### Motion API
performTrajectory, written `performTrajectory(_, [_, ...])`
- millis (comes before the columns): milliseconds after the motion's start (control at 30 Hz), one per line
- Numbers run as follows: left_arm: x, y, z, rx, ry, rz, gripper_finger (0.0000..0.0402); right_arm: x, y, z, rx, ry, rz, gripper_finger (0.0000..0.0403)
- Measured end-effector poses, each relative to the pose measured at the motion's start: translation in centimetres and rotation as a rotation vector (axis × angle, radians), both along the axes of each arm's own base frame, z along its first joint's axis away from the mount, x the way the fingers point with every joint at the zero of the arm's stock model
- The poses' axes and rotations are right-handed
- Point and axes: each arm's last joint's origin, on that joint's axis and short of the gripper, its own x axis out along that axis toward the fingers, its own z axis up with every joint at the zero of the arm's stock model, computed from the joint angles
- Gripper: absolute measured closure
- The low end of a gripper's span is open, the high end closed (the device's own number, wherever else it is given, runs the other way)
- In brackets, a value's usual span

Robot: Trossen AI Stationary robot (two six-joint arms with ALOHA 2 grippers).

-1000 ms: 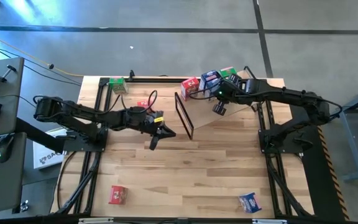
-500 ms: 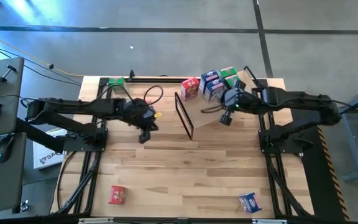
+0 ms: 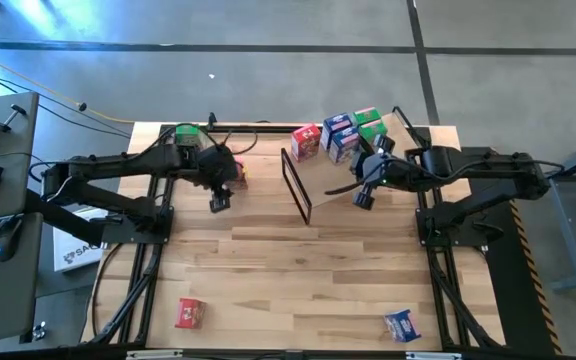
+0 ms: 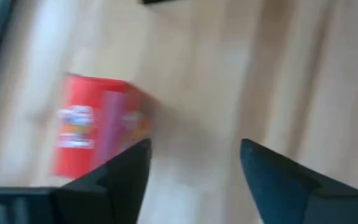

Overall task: Stack cereal on shelf
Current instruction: Put the top red cereal box on the shelf aligned with the red cereal box

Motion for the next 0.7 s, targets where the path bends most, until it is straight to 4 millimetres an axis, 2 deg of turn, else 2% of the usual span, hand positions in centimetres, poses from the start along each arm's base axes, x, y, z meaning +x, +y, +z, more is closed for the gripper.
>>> performTrajectory(200, [-0.8,2.1,0.3,0.060,0.036,0.038,0.0110,-0.1,0.0,-0.1,0.000,0.010,-0.001,0.0400])
performTrajectory(467, [-0.9,4.8,-0.8,0.064,0.101,0.034,0.0107,-0.1,0.0,-0.1,-0.002,0.015,0.005,0.0400])
performTrajectory(700, [-0.6,6.3,-2.2,0.064,0.167,-0.004,0.0107,-0.1,0.0,-0.1,-0.001,0.016,0.006,0.0400])
